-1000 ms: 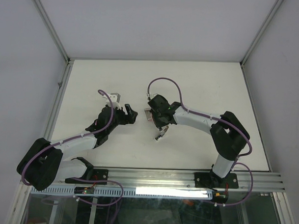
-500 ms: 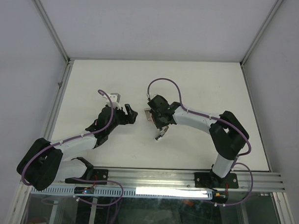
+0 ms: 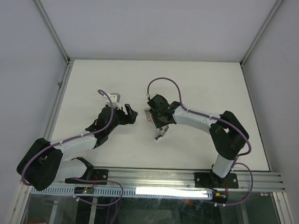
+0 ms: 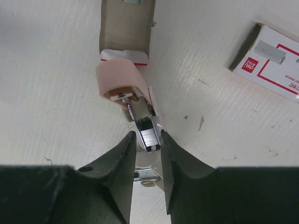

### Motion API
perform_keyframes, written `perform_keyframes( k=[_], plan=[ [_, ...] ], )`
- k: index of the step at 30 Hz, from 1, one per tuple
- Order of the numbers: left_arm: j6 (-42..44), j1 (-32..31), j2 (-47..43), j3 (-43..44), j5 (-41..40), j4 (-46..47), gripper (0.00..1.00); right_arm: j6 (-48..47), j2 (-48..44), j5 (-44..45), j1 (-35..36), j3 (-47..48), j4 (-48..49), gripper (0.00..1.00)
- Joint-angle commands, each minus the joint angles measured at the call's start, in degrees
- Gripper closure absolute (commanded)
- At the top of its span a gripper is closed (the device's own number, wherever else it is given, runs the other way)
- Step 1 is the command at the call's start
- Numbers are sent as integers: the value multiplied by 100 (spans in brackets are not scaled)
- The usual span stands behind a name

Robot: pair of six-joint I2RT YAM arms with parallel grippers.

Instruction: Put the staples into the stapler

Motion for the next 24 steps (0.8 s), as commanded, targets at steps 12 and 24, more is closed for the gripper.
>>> perform_keyframes(
  k=[12, 24],
  plan=[
    [-26, 6, 91, 47, 113, 421, 20, -295, -631, -39, 5, 872, 325, 62],
    [-46, 6, -180, -223, -301, 564, 20, -426, 1135, -23, -62, 2402, 245, 62]
  ],
)
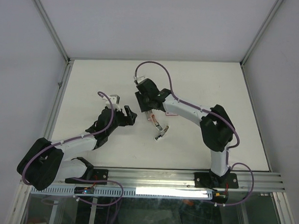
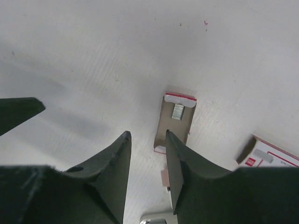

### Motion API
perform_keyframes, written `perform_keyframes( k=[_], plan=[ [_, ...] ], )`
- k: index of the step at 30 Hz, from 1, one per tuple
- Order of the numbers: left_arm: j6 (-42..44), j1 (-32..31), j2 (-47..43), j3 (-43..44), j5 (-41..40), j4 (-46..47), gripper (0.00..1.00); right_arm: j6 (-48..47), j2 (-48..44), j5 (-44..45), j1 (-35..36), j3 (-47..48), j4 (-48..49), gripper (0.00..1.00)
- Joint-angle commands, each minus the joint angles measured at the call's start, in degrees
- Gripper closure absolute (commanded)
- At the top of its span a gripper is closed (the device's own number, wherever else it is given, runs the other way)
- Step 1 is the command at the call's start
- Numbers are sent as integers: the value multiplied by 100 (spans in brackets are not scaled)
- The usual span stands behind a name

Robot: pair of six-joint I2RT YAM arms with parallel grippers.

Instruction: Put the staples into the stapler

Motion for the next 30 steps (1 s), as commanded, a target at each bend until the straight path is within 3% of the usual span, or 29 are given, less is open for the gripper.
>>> perform_keyframes(
  k=[1, 14, 30],
  plan=[
    [-3, 6, -274, -106, -314, 416, 20, -110, 521, 40, -72, 565, -79, 61],
    [-15, 12, -372, -137, -347, 396, 20, 131, 1280, 201, -254, 888, -341, 63],
    [-15, 13, -340, -120, -330, 387, 20, 211, 1502, 282, -296, 919, -407, 69]
  ],
)
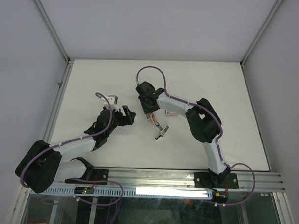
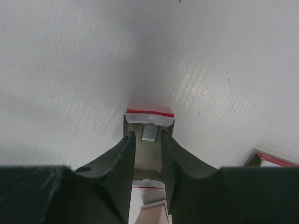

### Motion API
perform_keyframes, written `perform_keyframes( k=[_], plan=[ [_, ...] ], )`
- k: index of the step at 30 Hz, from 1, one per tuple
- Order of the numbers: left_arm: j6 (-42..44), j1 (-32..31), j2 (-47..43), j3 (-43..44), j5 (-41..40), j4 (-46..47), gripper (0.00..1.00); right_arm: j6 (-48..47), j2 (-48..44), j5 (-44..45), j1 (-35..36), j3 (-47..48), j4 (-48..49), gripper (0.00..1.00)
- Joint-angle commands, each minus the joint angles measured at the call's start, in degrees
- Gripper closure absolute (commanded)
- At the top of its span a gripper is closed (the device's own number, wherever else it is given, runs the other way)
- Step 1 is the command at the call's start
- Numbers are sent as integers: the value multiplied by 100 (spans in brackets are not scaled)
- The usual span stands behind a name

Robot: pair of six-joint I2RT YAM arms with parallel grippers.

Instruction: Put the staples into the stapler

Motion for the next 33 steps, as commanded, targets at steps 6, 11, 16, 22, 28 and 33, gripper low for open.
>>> perform_keyframes(
  k=[6, 11, 16, 22, 28, 33],
  plan=[
    [-11, 13, -42, 53, -31, 354, 20, 71, 115, 170, -1, 251, 49, 71],
    [-19, 18, -33, 60, -28, 360, 20, 71, 142, 288, 23, 241, 50, 73],
    [-15, 9, -53, 47, -43, 354, 20, 73, 123, 309, 35, 238, 98, 77],
    [-11, 15, -194, -14, -132, 363, 20, -15, -126, 125, 37, 253, 229, 79],
    [-59, 15, -451, -118, -188, 382, 20, -144, -695, -274, 1, 315, 267, 79],
    [-388, 15, -920, -215, -83, 267, 19, -246, -1323, -709, -32, 124, 295, 79]
  ],
)
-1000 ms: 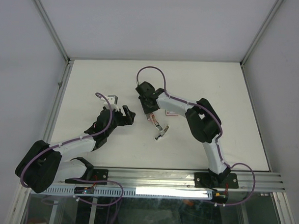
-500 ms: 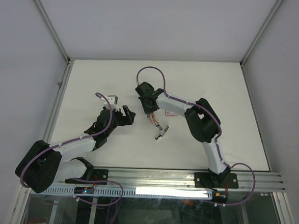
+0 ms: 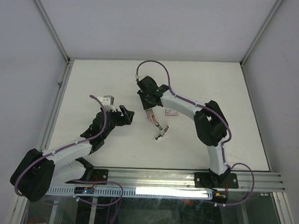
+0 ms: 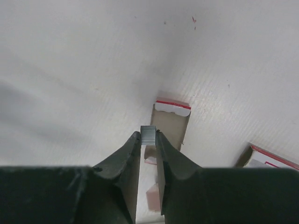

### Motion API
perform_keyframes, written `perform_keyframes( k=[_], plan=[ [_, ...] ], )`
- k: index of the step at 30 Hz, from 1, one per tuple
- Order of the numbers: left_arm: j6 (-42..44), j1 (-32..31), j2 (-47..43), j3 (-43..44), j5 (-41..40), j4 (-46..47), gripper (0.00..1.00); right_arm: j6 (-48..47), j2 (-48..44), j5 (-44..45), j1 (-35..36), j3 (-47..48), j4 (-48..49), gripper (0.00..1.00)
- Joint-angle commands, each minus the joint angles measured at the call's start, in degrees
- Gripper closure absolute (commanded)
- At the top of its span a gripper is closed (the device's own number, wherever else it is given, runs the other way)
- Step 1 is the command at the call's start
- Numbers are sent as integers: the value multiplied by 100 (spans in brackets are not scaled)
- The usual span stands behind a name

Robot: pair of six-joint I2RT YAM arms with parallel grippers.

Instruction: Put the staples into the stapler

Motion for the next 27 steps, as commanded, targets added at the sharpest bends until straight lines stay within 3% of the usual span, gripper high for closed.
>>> perform_keyframes(
  k=[1, 9, 18, 27],
  plan=[
    [-447, 15, -570, -86, -10, 235, 19, -167, -1105, -544, -32, 24, 292, 79],
    [-1427, 26, -1598, -257, 439, -570, 18, -423, -2284, -1695, 33, -1233, 462, 79],
    [-1604, 41, -2483, -392, 46, -1700, 17, -255, -3039, -854, 898, -3156, 690, 80],
    [-1640, 41, -2314, -302, -8, -1930, 17, 27, -2821, 66, 1777, -3754, 1023, 80]
  ],
)
